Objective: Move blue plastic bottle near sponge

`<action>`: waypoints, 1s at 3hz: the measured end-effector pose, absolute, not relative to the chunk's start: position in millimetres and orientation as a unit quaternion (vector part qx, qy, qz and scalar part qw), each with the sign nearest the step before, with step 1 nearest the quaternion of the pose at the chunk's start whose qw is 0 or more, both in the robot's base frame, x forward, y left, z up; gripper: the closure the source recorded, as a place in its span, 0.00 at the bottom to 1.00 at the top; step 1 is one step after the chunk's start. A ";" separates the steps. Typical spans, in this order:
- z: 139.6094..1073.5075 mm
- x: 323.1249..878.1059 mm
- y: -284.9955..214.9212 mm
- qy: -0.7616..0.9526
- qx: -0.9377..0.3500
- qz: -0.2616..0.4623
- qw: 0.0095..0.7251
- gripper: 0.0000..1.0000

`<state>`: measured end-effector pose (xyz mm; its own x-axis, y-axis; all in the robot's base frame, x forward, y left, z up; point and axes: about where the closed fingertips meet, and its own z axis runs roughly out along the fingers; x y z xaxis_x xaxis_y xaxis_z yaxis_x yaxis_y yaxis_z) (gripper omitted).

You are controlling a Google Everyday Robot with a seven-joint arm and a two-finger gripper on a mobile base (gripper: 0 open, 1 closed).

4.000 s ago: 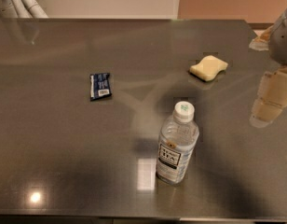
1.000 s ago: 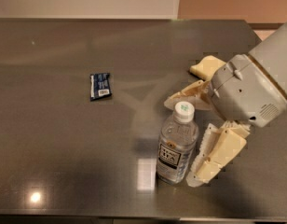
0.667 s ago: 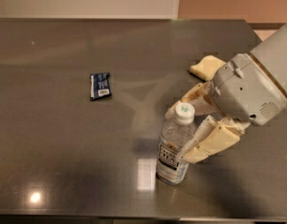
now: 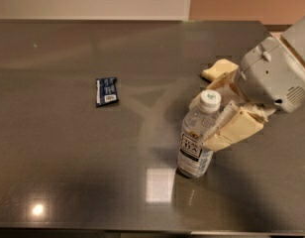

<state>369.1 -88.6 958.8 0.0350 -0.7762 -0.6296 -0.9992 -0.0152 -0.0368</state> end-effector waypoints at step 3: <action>981.5 481.7 -176.5 0.754 -0.573 0.179 0.265 1.00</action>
Offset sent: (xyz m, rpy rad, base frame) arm 0.1240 -0.1011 0.0334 -0.0290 0.0075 -0.3291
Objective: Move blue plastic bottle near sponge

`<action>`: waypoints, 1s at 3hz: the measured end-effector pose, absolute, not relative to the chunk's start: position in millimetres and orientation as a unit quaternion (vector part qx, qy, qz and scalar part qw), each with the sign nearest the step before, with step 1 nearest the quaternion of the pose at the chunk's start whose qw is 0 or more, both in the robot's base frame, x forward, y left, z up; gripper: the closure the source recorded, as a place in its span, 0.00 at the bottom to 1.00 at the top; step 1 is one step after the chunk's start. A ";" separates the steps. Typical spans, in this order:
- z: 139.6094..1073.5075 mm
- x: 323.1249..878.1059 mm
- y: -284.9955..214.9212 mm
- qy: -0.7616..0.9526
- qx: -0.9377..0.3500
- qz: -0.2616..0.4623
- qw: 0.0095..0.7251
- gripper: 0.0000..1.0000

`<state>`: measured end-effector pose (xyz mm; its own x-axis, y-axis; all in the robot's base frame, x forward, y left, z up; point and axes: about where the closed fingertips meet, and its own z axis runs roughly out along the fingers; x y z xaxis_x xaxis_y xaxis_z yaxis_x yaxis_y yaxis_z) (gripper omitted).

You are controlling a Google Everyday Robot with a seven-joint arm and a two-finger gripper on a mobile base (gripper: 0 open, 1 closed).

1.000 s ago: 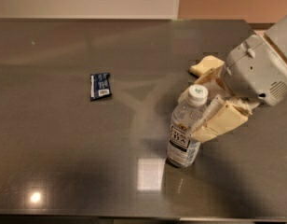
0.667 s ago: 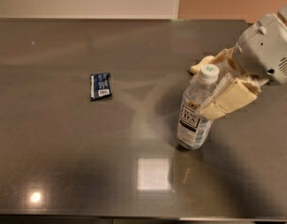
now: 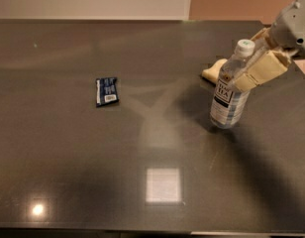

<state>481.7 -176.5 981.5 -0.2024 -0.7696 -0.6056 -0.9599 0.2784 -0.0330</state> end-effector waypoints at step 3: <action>960.6 571.2 -239.2 0.795 -0.501 0.188 0.285 1.00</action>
Offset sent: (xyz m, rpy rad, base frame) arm 0.0995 -0.0794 -0.0198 0.0606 0.0505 -0.1907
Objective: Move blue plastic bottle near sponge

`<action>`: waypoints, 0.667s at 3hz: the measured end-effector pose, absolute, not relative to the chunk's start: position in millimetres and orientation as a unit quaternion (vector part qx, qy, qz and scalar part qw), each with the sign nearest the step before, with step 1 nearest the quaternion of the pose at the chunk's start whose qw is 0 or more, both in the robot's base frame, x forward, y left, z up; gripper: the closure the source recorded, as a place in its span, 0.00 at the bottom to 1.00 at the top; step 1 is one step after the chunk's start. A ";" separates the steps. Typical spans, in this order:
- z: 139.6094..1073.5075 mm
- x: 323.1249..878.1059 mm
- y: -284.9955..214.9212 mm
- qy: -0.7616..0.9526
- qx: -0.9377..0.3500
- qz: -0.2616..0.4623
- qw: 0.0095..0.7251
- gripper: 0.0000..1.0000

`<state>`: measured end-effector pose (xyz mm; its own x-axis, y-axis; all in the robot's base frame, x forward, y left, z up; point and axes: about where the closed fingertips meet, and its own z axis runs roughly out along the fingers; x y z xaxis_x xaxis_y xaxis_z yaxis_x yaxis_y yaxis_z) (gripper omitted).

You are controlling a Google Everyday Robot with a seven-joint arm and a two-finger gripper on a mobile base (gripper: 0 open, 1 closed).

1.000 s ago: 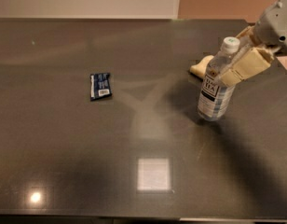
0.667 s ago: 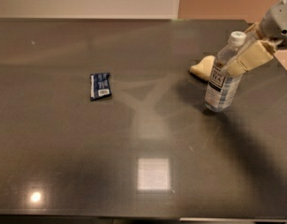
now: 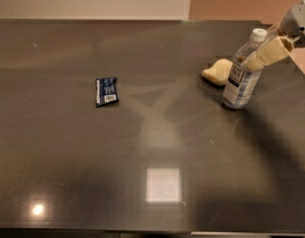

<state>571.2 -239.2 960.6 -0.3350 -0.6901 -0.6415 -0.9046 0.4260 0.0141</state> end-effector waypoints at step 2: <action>950.8 600.2 -252.9 0.795 -0.488 0.200 0.299 0.83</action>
Offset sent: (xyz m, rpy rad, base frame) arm 0.0387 -0.0284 -0.0083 0.0520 0.0054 -0.0226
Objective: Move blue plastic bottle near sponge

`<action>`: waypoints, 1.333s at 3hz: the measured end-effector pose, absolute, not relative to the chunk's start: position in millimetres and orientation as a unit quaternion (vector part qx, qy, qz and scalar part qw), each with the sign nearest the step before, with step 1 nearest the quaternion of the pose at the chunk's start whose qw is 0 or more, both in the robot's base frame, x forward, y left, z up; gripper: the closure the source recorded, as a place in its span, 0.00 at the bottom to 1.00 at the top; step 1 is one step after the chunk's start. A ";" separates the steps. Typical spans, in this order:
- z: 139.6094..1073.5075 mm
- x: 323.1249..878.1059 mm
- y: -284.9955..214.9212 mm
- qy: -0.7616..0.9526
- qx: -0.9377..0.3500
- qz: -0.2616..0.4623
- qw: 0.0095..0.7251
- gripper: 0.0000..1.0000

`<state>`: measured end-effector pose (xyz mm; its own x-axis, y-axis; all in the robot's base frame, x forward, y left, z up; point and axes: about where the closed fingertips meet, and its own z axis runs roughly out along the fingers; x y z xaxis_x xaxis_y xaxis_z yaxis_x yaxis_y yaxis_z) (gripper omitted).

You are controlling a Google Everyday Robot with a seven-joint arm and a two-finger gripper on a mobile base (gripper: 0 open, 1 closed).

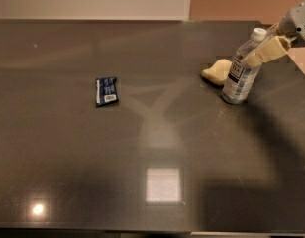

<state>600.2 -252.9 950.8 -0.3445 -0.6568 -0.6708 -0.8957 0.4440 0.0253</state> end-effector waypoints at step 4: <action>942.0 622.8 -250.5 0.794 -0.480 0.207 0.310 0.00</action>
Offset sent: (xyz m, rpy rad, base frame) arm 0.0139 -0.0089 -0.0036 0.0197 0.0232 0.0023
